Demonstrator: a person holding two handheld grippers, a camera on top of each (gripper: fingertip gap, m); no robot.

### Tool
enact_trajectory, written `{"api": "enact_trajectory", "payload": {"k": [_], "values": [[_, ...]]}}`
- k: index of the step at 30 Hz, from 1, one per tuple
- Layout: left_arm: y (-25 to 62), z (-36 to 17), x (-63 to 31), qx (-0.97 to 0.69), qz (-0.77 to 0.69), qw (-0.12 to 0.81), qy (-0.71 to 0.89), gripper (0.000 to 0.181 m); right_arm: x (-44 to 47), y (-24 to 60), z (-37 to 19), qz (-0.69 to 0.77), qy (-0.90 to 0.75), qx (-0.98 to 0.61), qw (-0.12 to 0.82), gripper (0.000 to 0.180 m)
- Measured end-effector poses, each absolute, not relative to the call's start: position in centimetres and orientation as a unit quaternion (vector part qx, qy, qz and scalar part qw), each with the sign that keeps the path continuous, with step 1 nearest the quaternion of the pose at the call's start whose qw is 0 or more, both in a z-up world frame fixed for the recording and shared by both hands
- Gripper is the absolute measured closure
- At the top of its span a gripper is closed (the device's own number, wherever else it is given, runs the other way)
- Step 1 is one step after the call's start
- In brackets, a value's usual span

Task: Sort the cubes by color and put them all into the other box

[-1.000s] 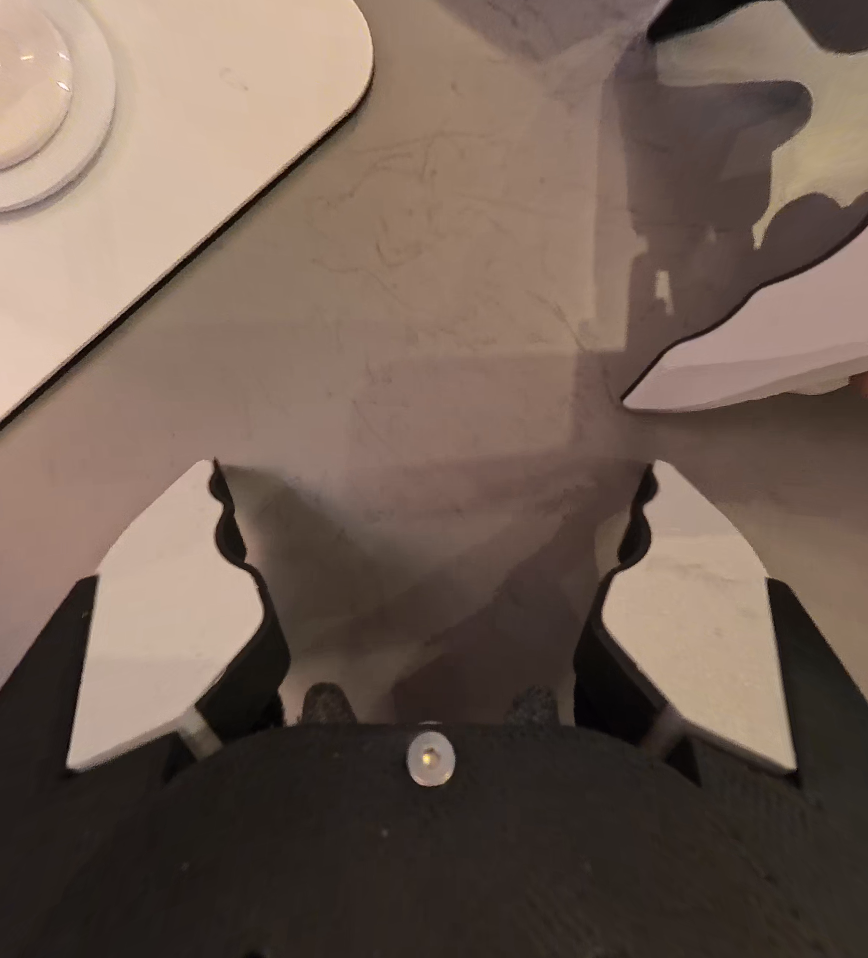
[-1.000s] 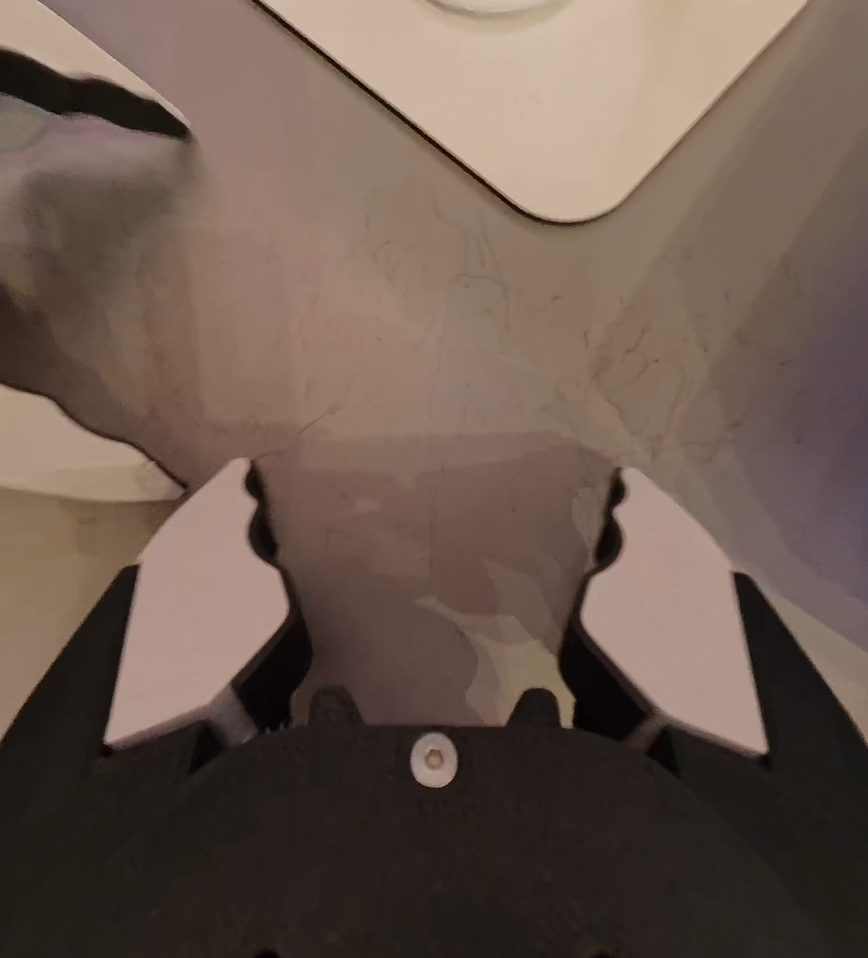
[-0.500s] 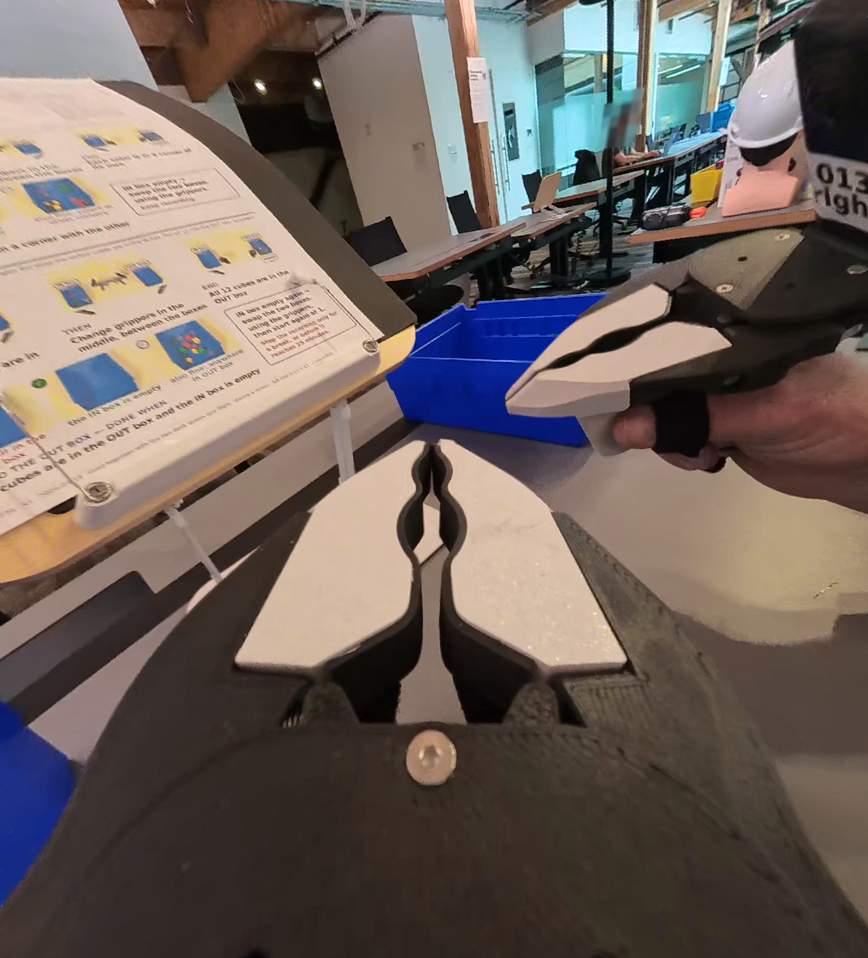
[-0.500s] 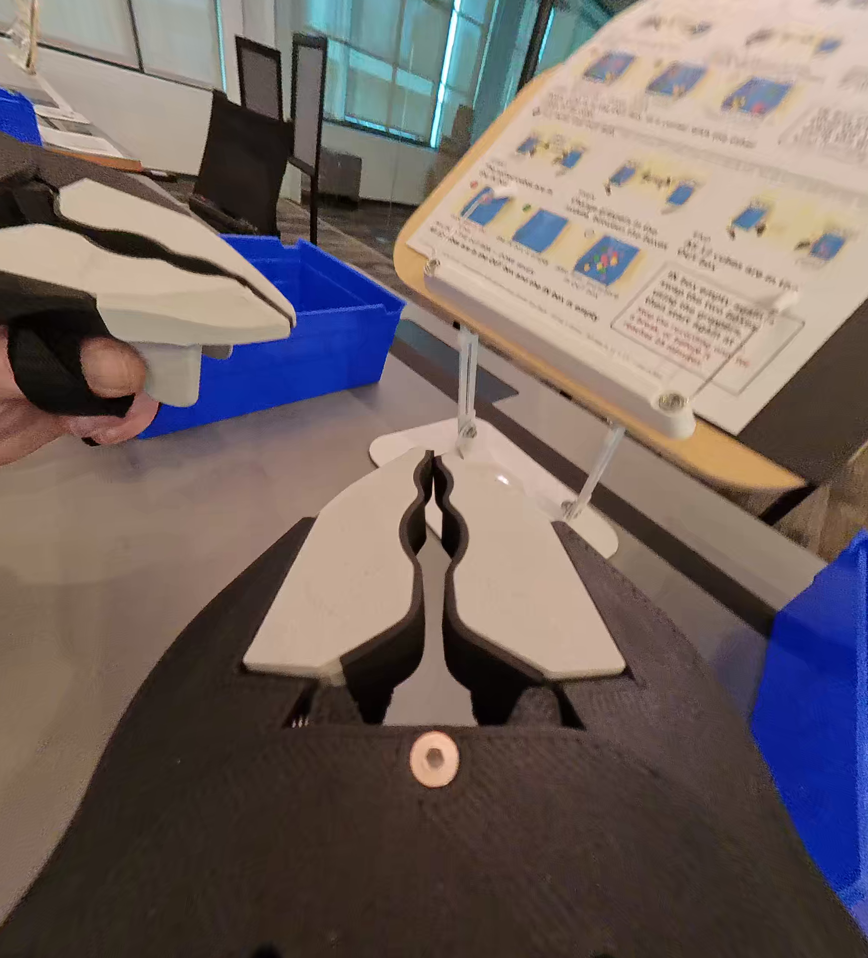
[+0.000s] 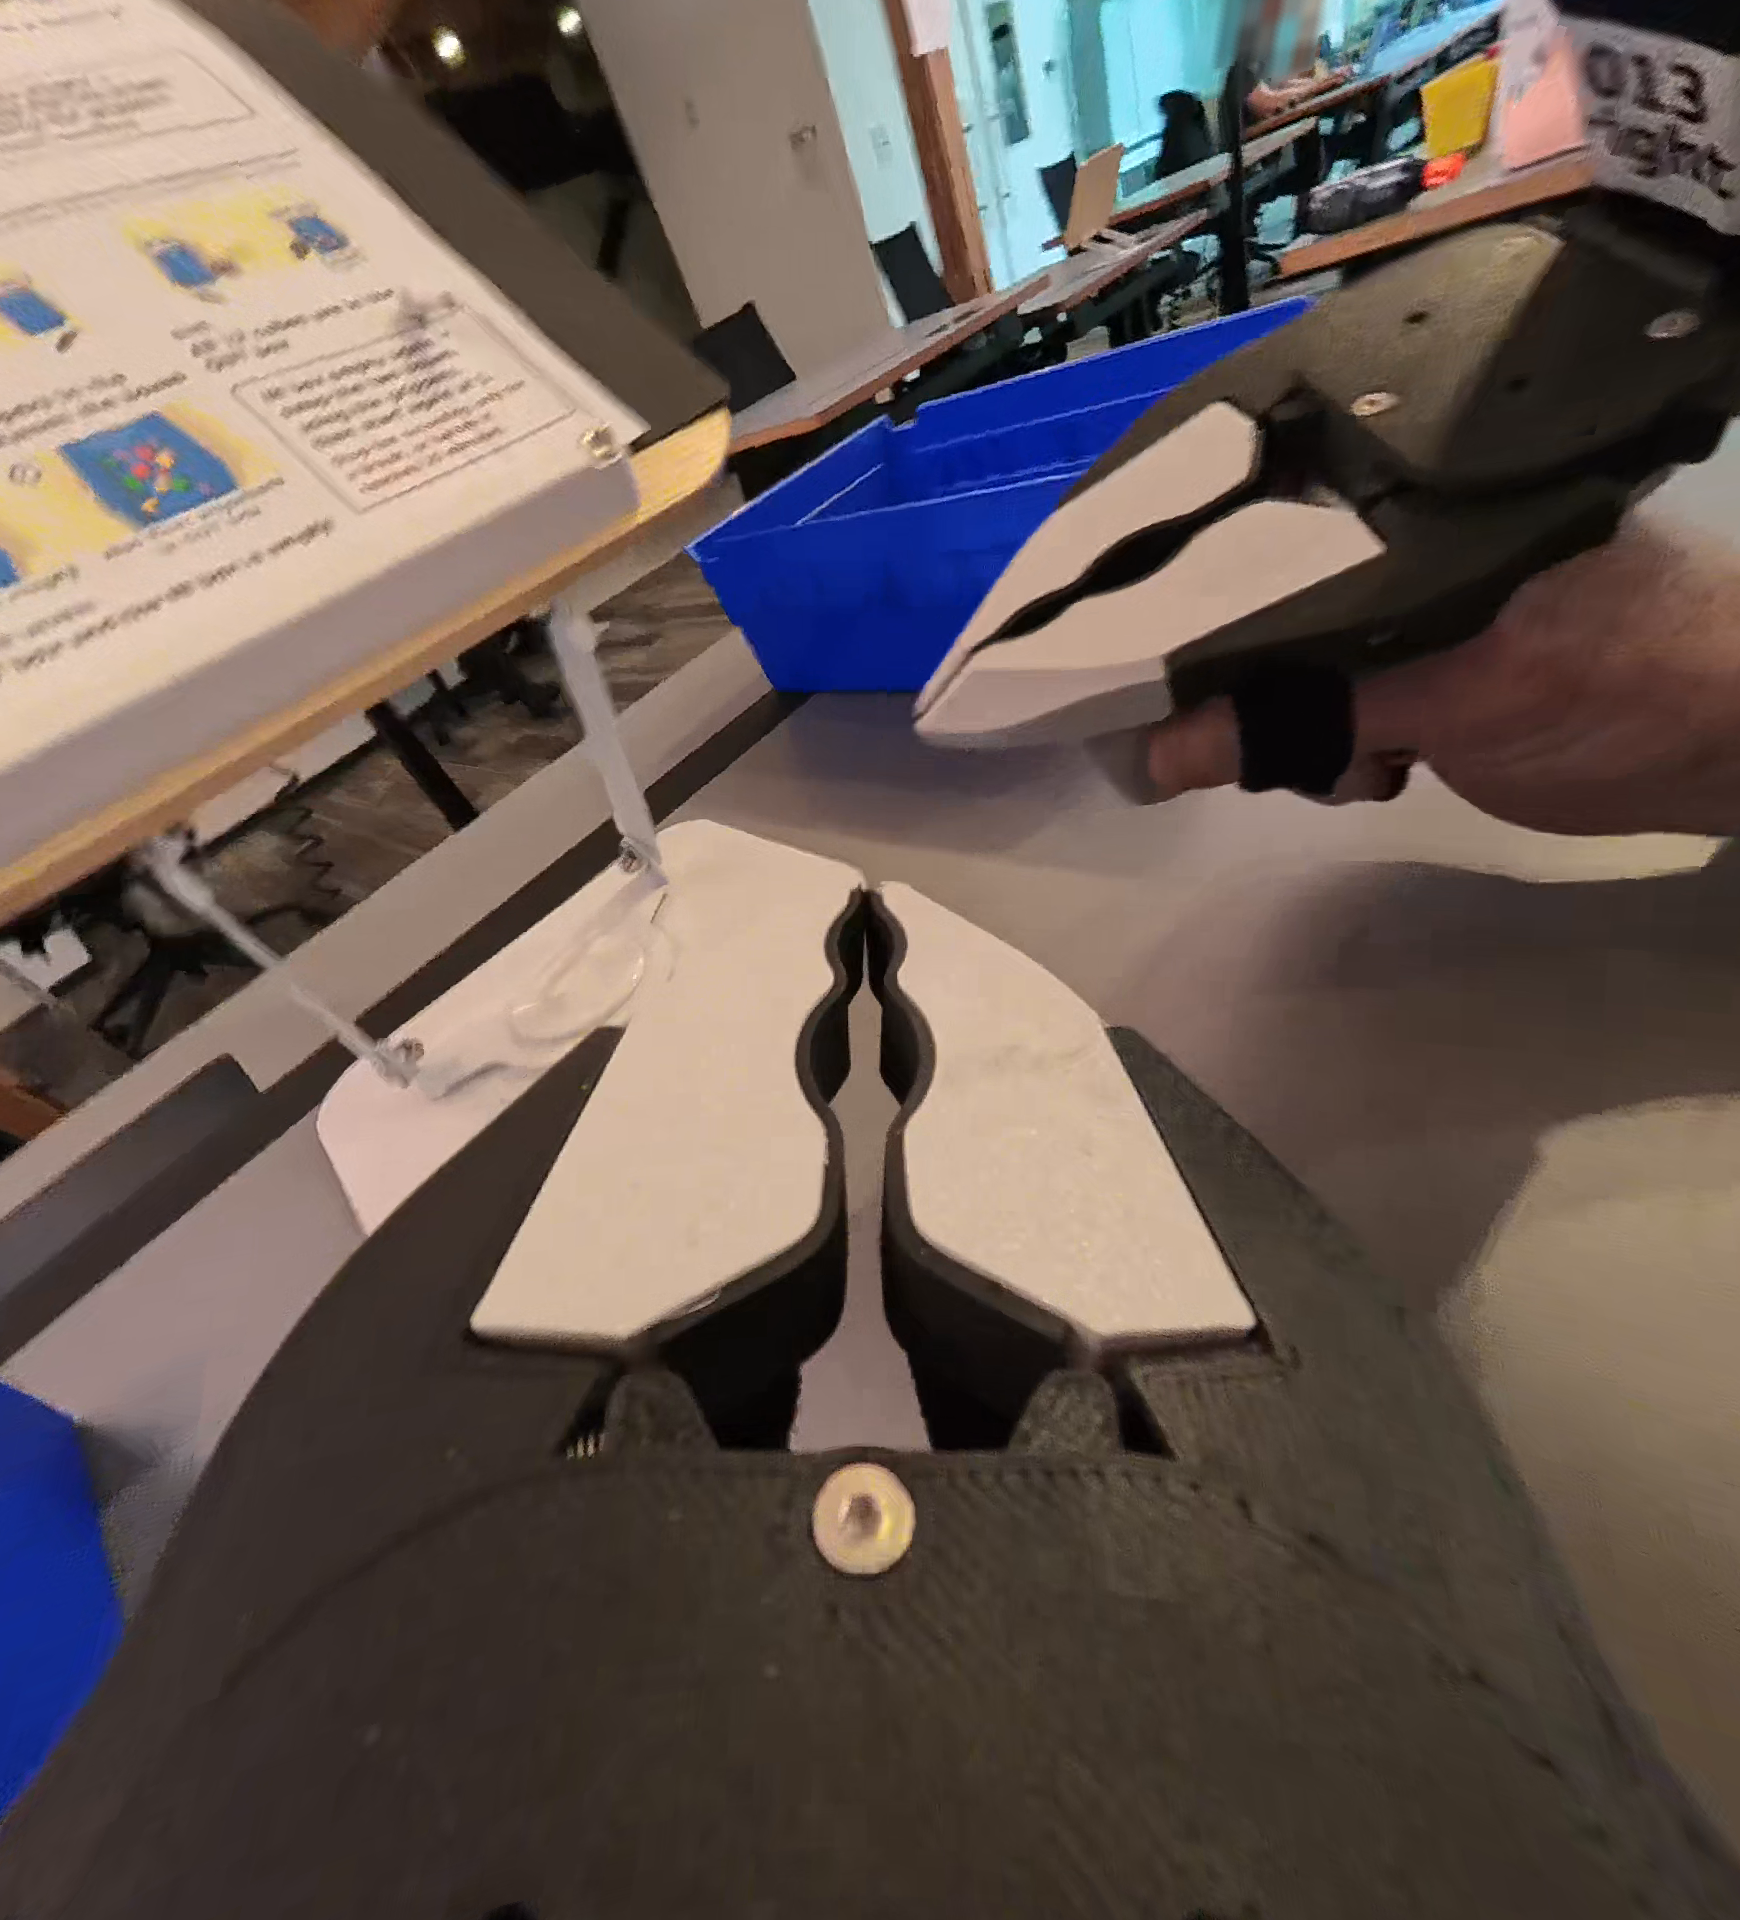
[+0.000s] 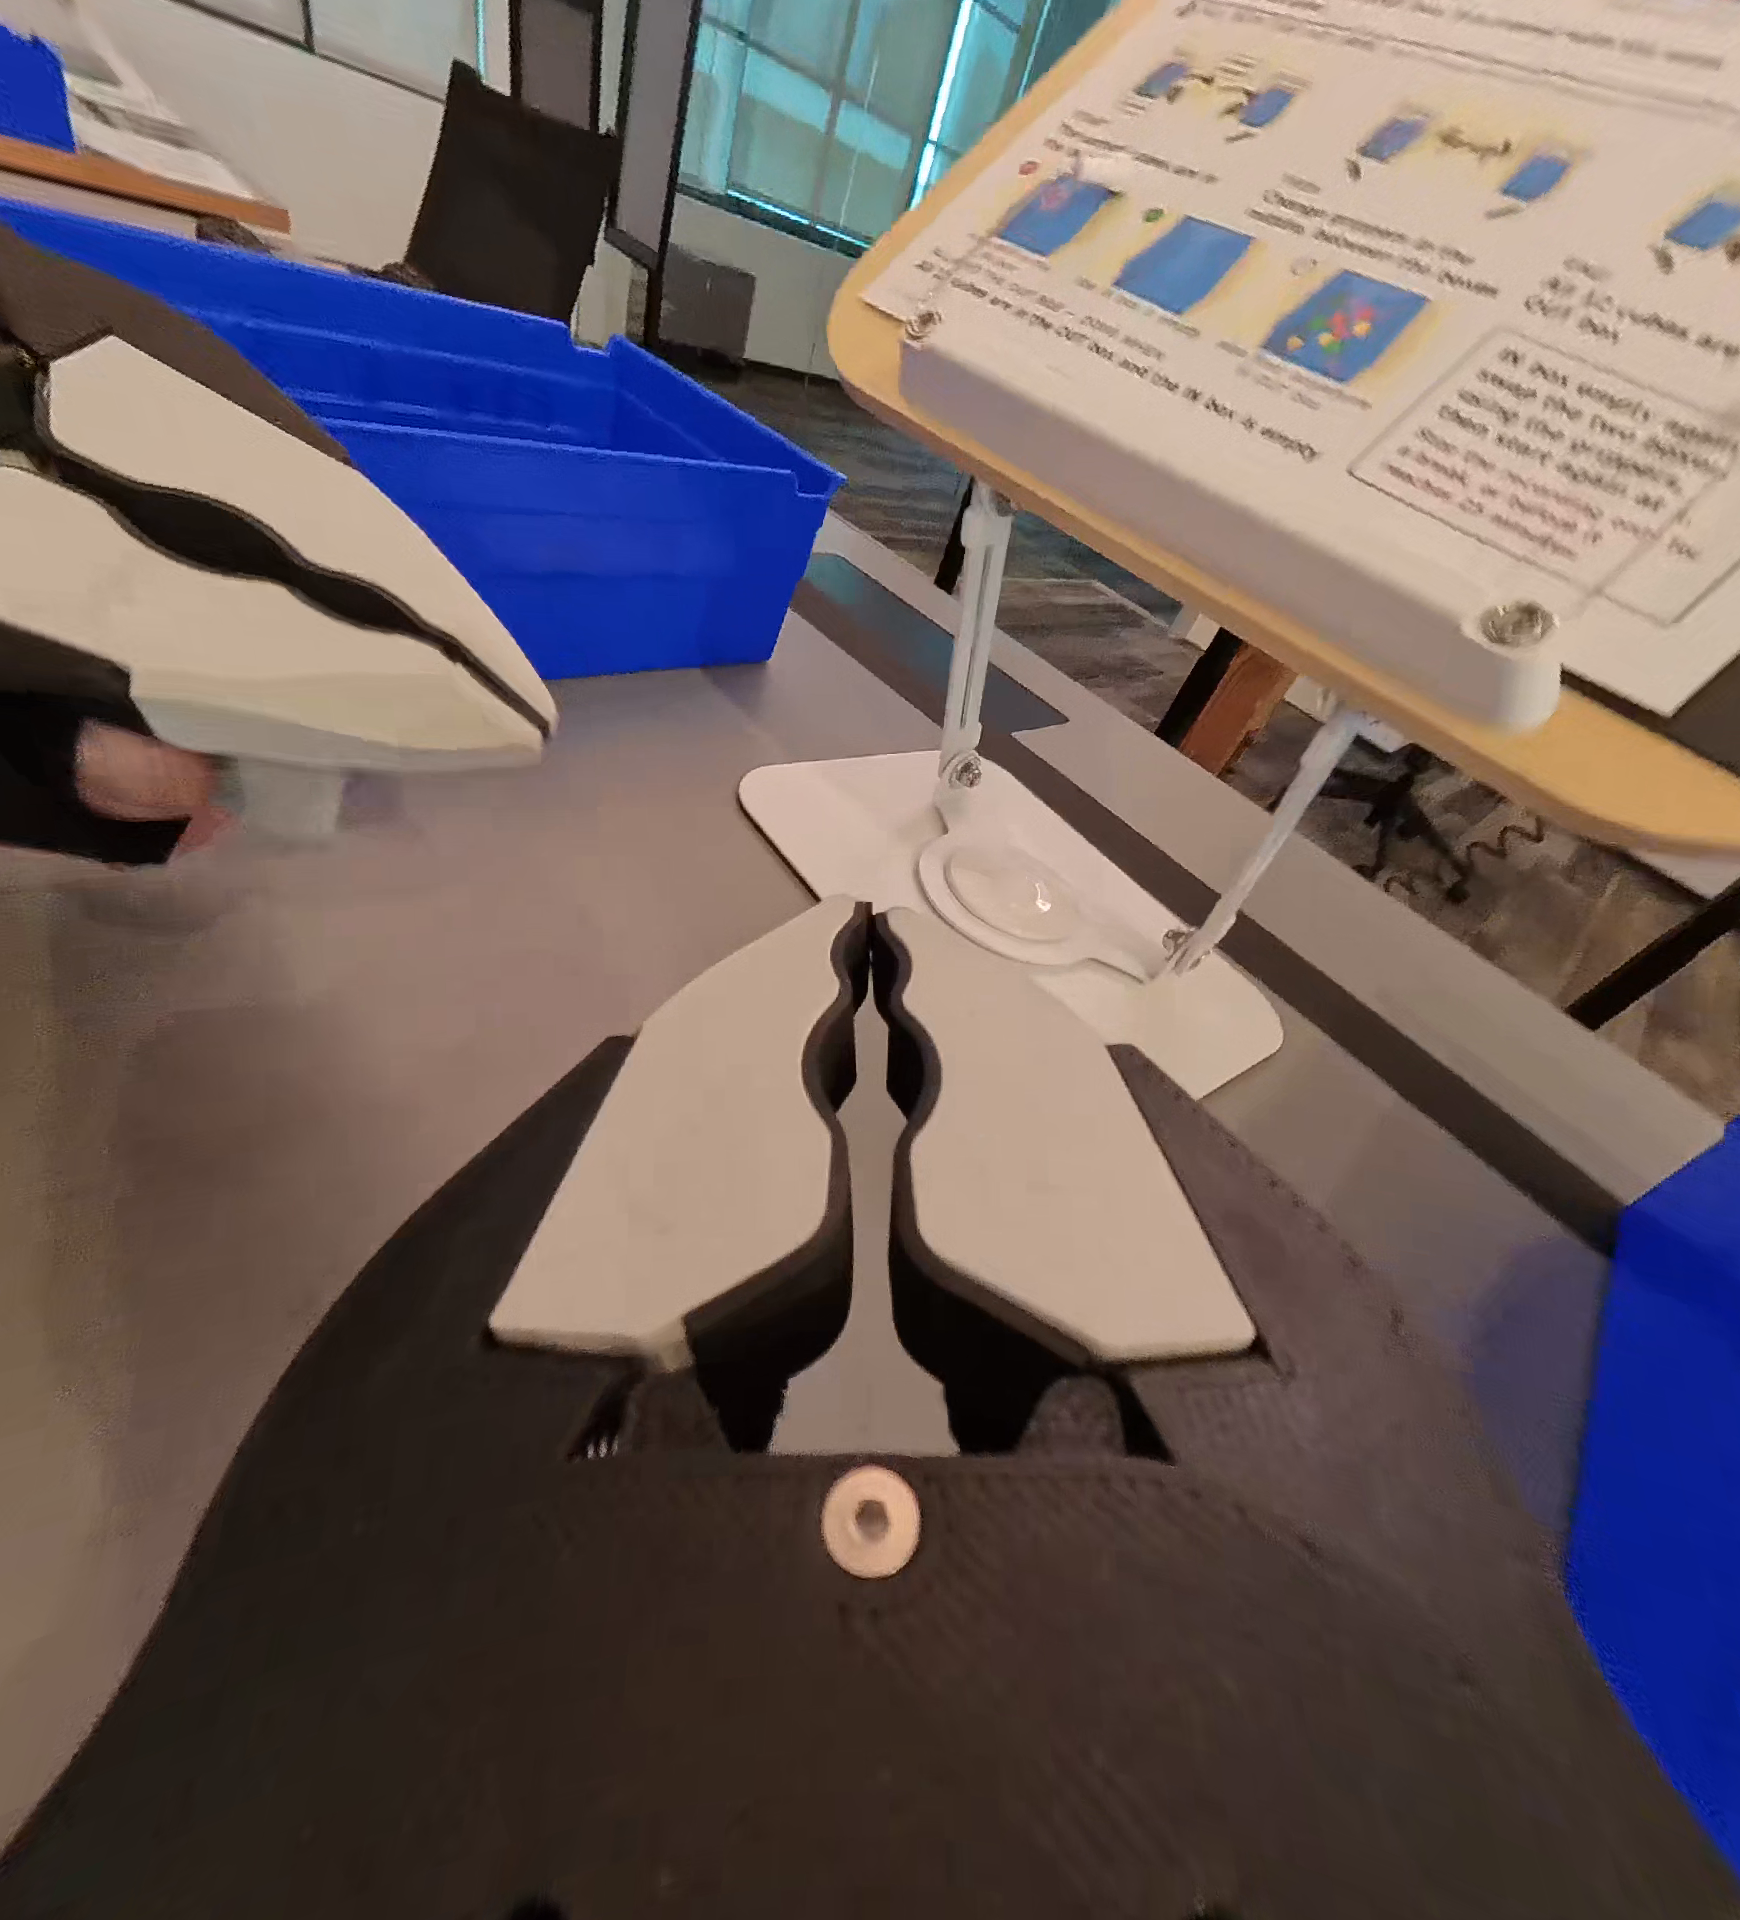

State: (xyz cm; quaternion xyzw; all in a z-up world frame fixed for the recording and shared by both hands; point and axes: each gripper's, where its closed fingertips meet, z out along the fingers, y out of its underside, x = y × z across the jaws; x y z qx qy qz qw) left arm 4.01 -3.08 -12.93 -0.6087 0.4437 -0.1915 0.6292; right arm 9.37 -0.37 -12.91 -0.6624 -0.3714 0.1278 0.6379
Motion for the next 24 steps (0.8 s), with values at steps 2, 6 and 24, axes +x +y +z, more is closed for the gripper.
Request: {"api": "enact_trajectory", "payload": {"k": [2,6,24], "values": [[-2.5,-13.5,3.1,-0.637,-0.210,0.610,0.422,0.181,10.2,-0.1,-12.9,0.140,-0.358,-0.665,0.641,0.179],[-1.8,-15.2,3.2,-0.662,-0.220,0.580,0.421,0.181,10.8,0.0,-12.2,0.149,-0.340,-0.660,0.653,0.175],[-1.4,-14.6,2.2,-0.666,-0.250,0.583,0.392,0.178,10.7,0.2,-13.4,0.155,-0.318,-0.676,0.647,0.172]]}}
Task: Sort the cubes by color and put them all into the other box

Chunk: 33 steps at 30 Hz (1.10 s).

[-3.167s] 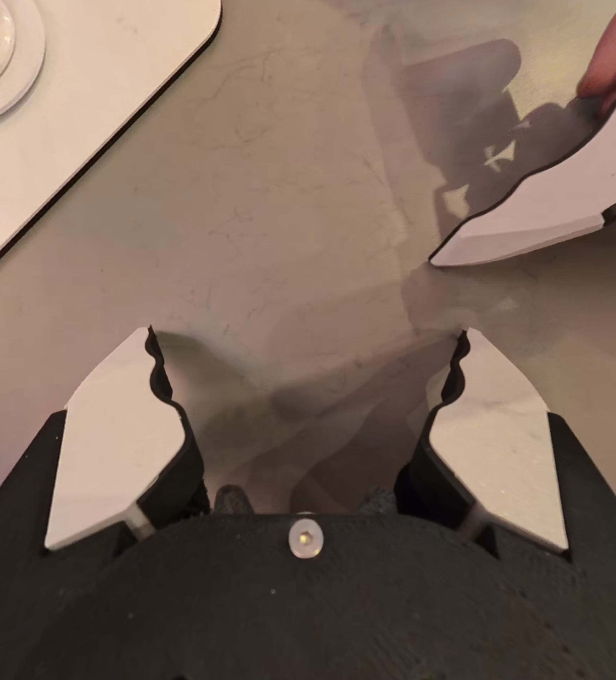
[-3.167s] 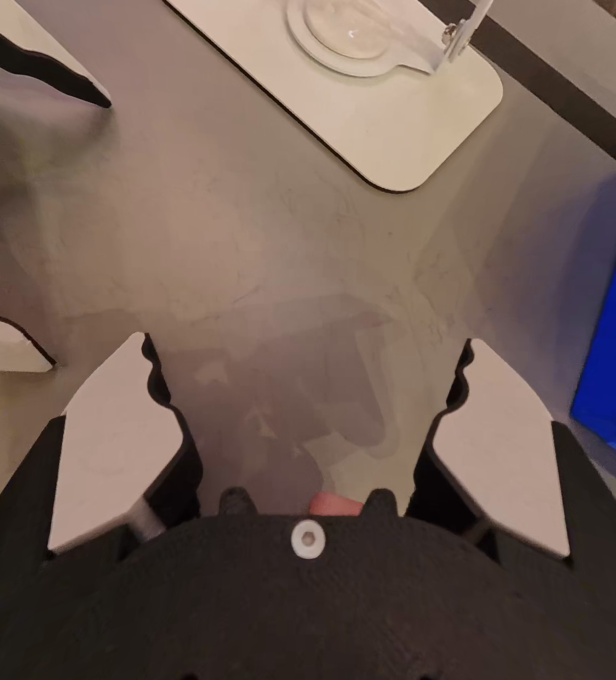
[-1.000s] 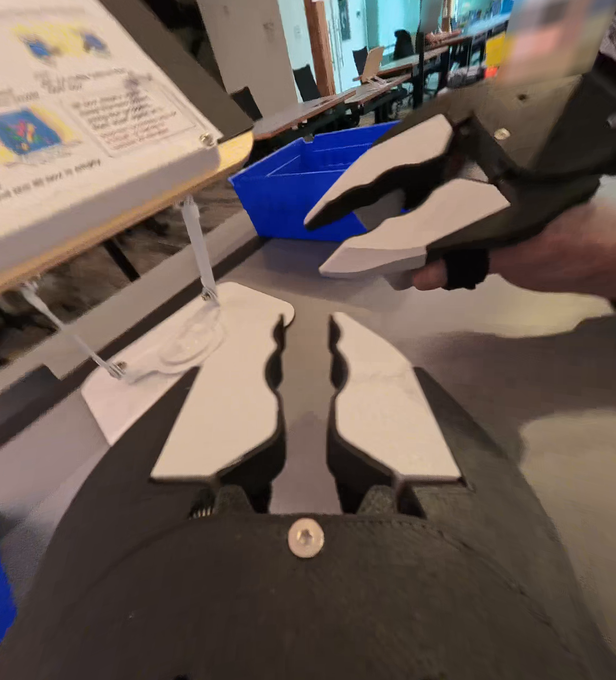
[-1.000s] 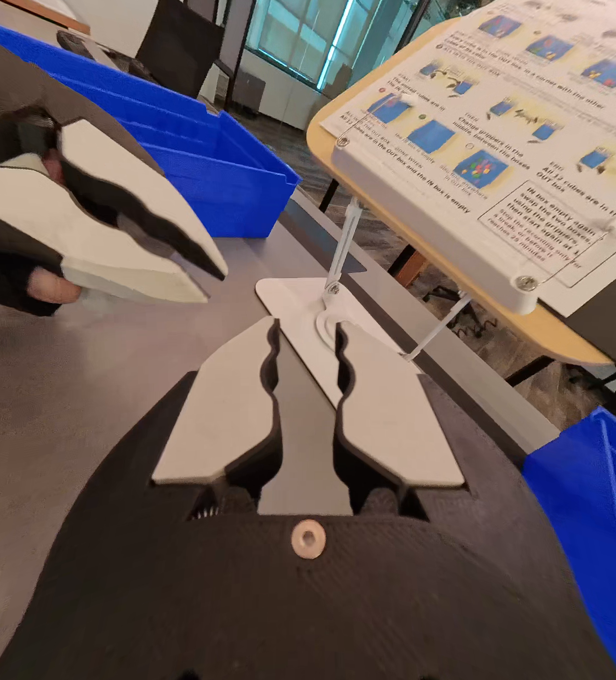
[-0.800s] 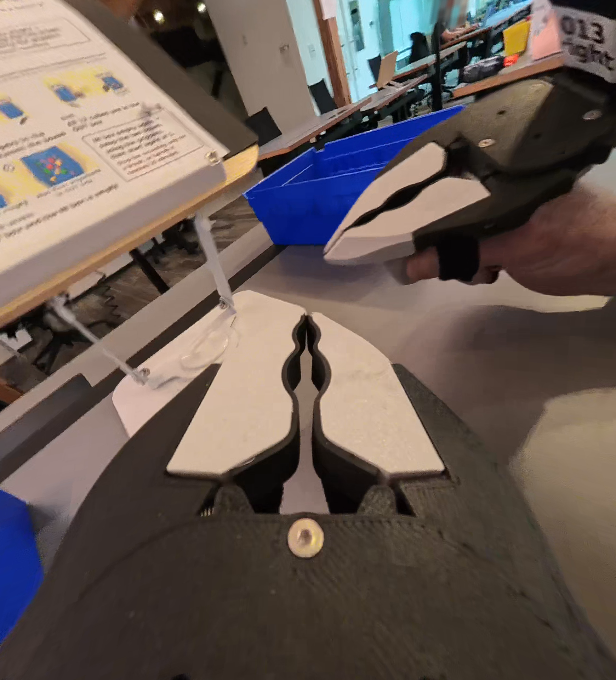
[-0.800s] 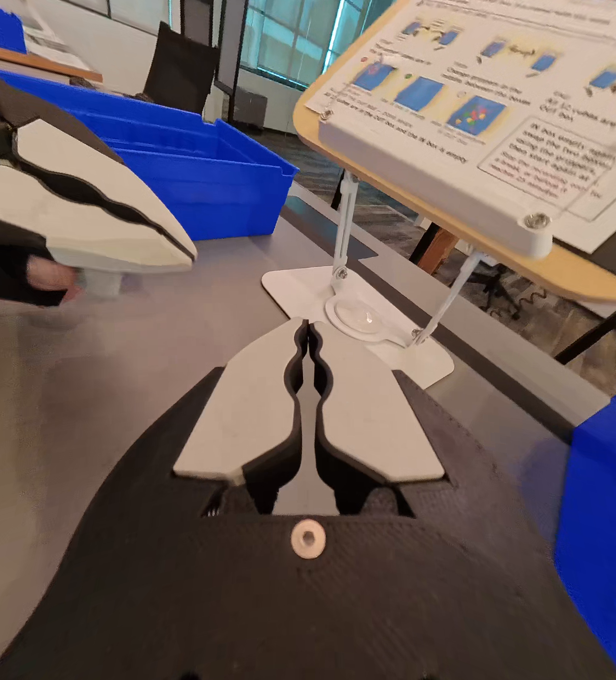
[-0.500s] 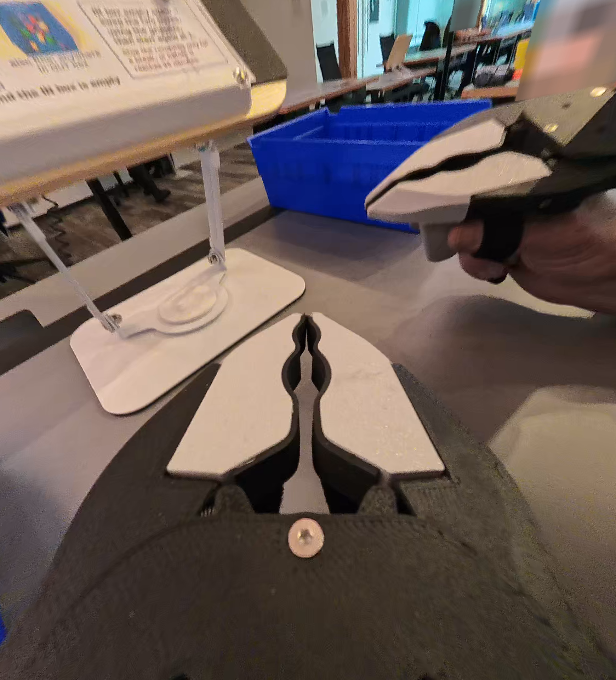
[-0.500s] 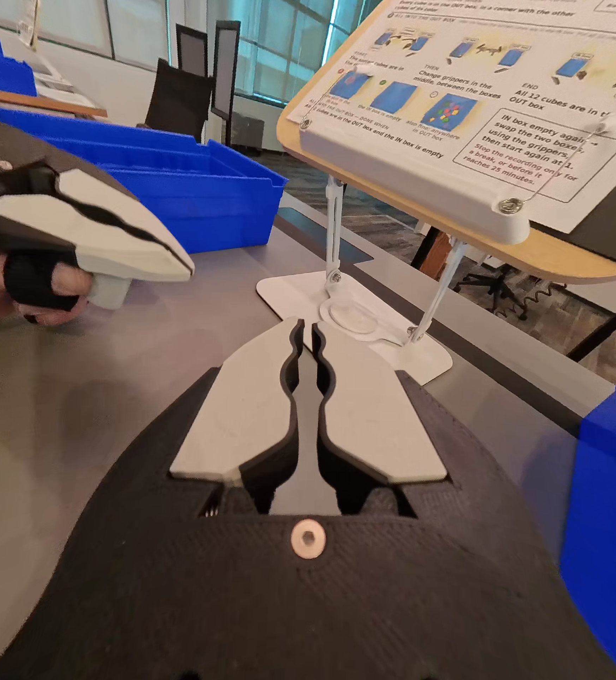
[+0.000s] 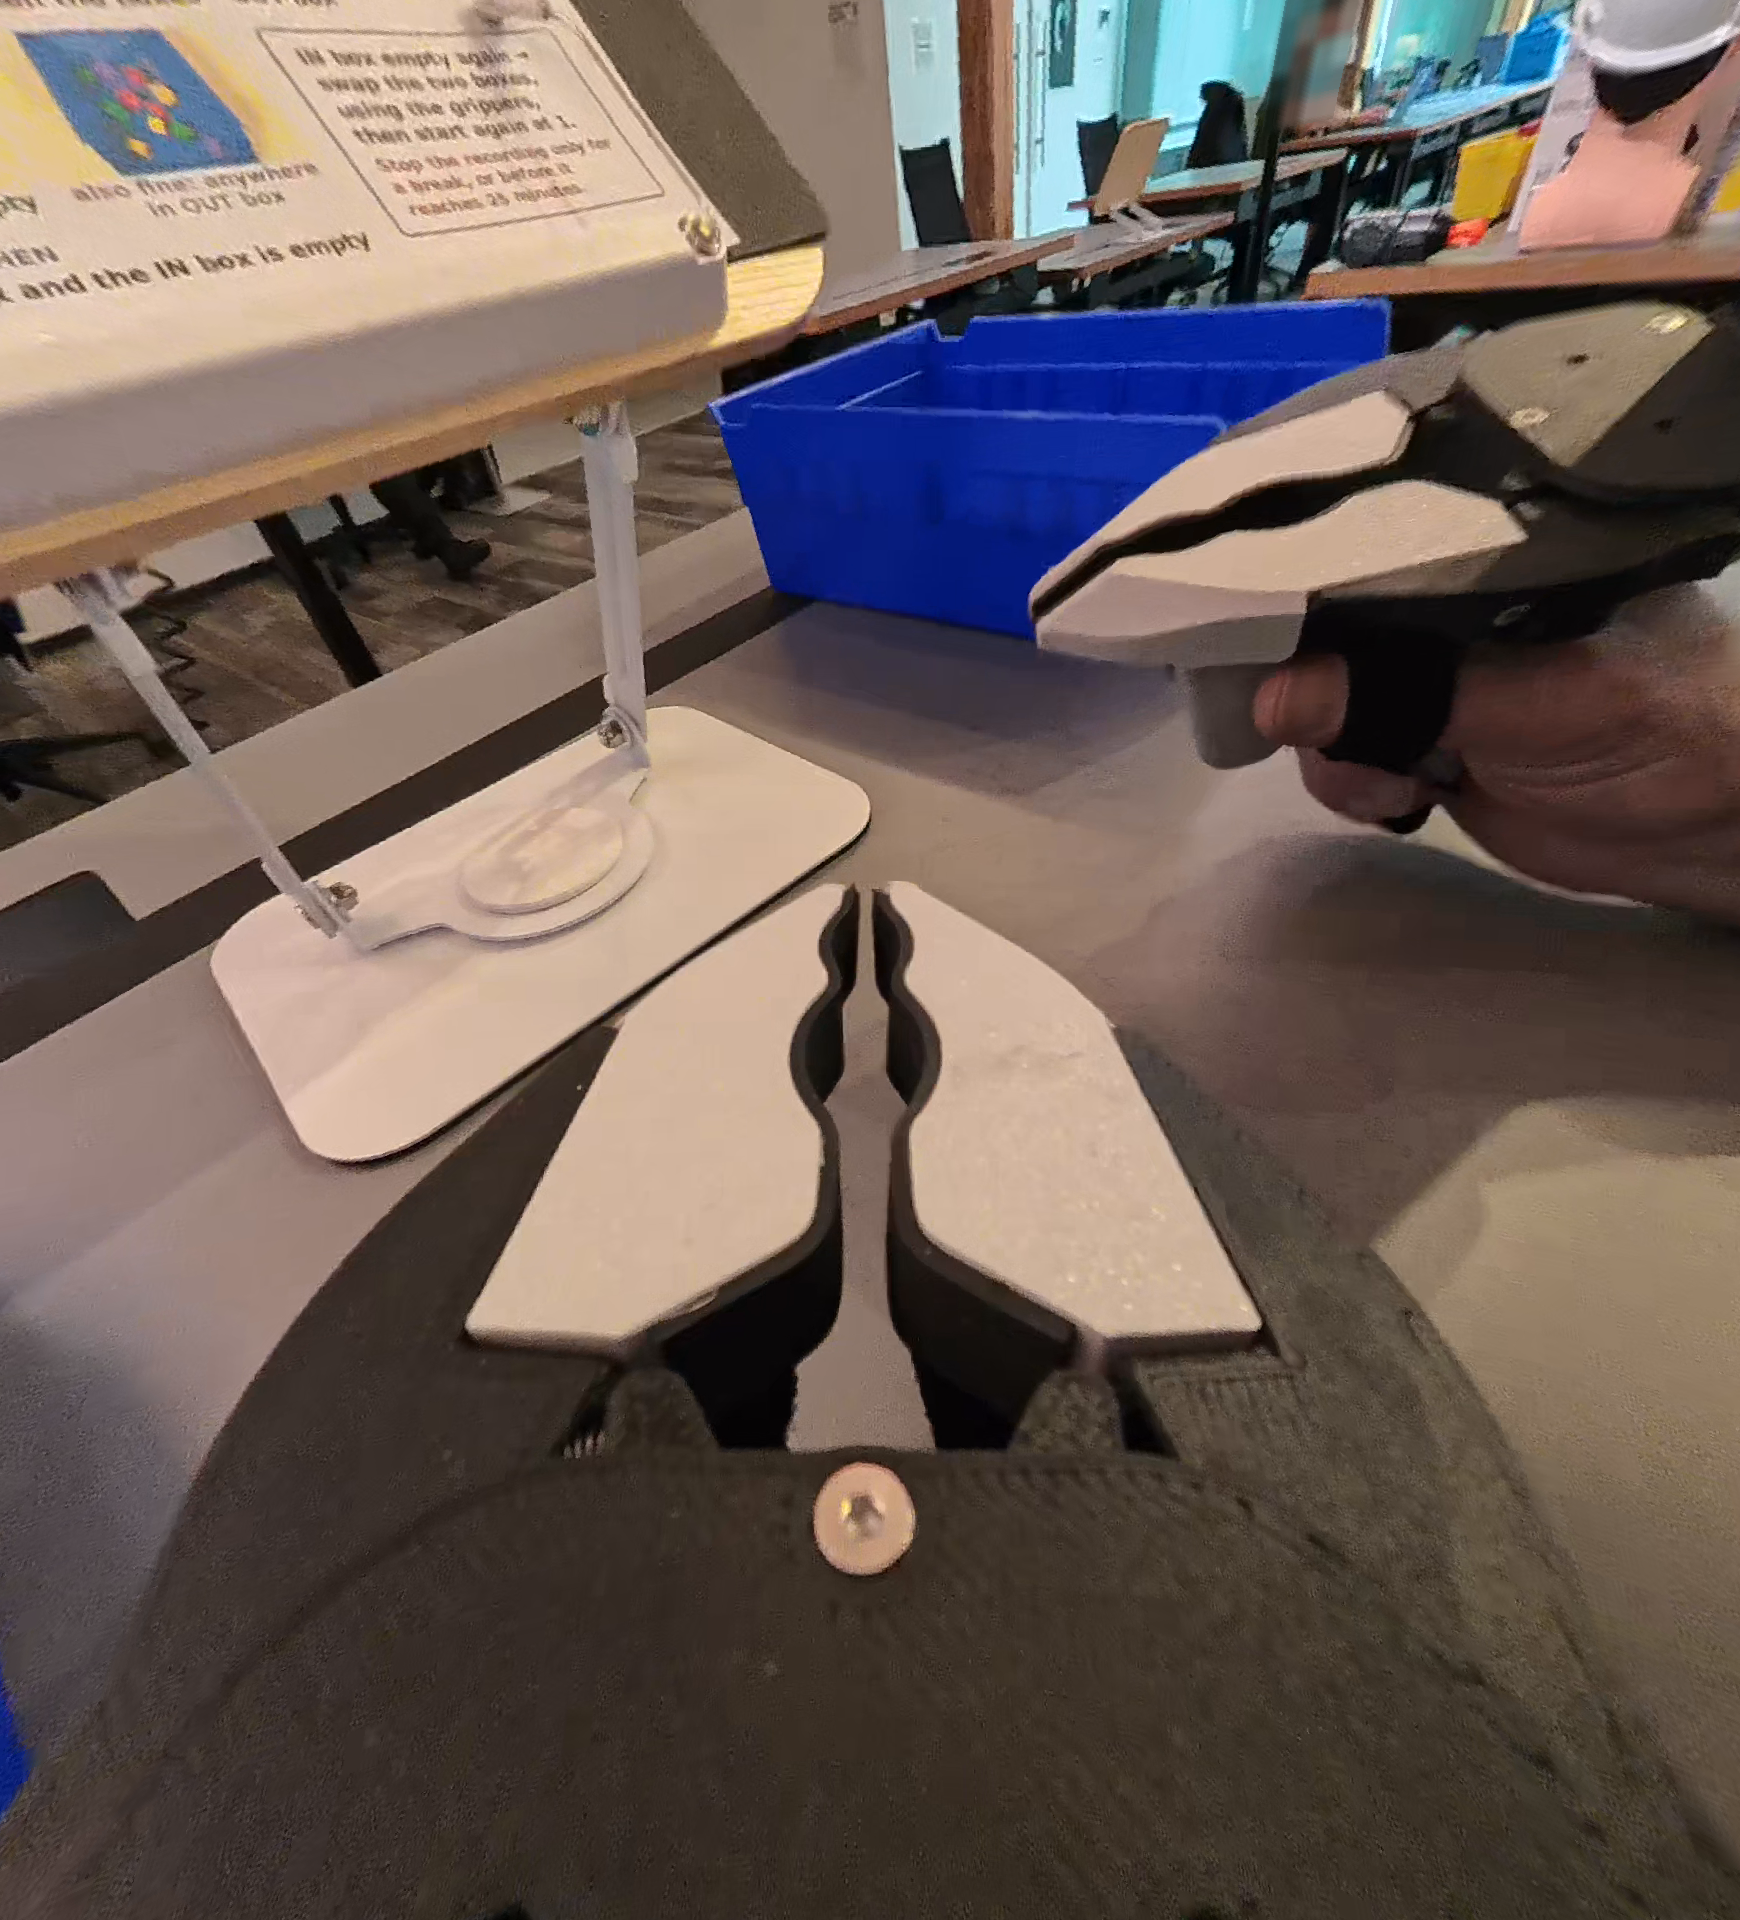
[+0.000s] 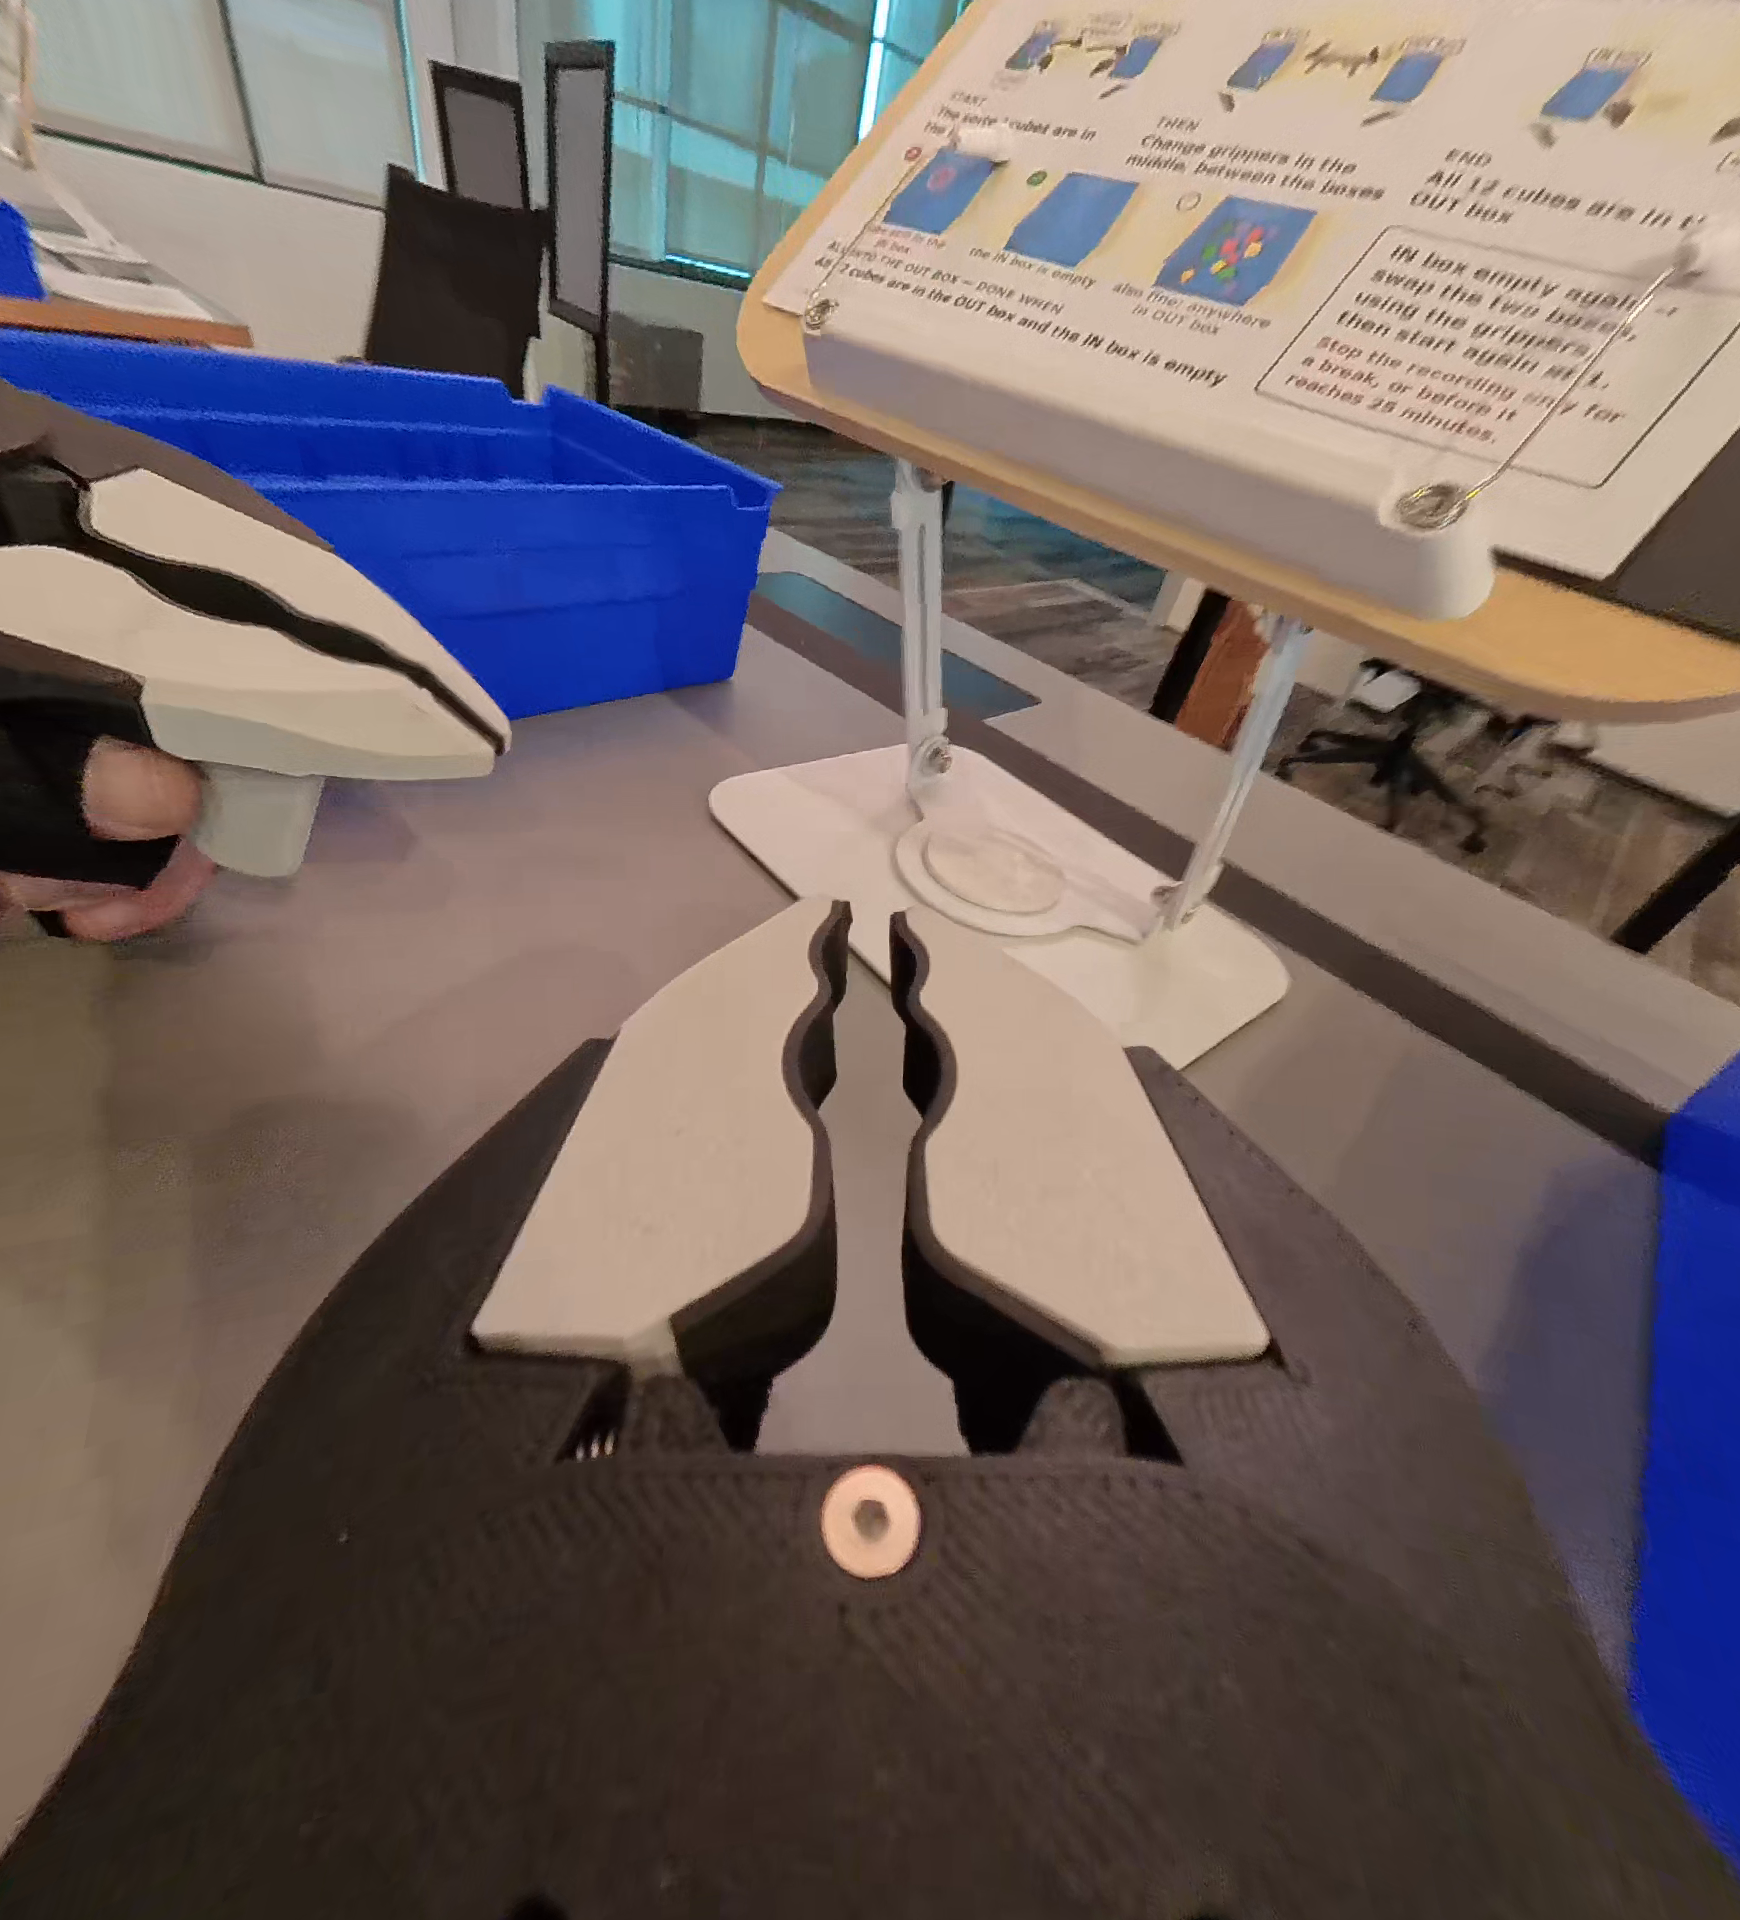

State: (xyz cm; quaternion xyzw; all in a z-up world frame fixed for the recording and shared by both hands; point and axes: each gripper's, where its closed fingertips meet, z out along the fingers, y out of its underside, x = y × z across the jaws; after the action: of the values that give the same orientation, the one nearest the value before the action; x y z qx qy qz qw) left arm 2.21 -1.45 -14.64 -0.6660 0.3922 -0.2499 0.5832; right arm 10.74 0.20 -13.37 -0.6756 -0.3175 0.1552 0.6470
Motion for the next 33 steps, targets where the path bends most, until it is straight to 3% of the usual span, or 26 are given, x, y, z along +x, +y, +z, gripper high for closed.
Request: {"api": "enact_trajectory", "payload": {"k": [11,18,33], "values": [[-0.6,-13.0,1.0,-0.644,-0.209,0.637,0.369,0.165,12.7,1.4,-14.4,0.132,-0.294,-0.692,0.646,0.148],[-0.6,-14.7,1.5,-0.672,-0.234,0.600,0.365,0.161,11.8,1.1,-14.8,0.108,-0.316,-0.686,0.646,0.143],[-1.4,-13.3,1.5,-0.645,-0.219,0.624,0.382,0.158,12.6,1.1,-14.4,0.121,-0.288,-0.695,0.648,0.137]]}}
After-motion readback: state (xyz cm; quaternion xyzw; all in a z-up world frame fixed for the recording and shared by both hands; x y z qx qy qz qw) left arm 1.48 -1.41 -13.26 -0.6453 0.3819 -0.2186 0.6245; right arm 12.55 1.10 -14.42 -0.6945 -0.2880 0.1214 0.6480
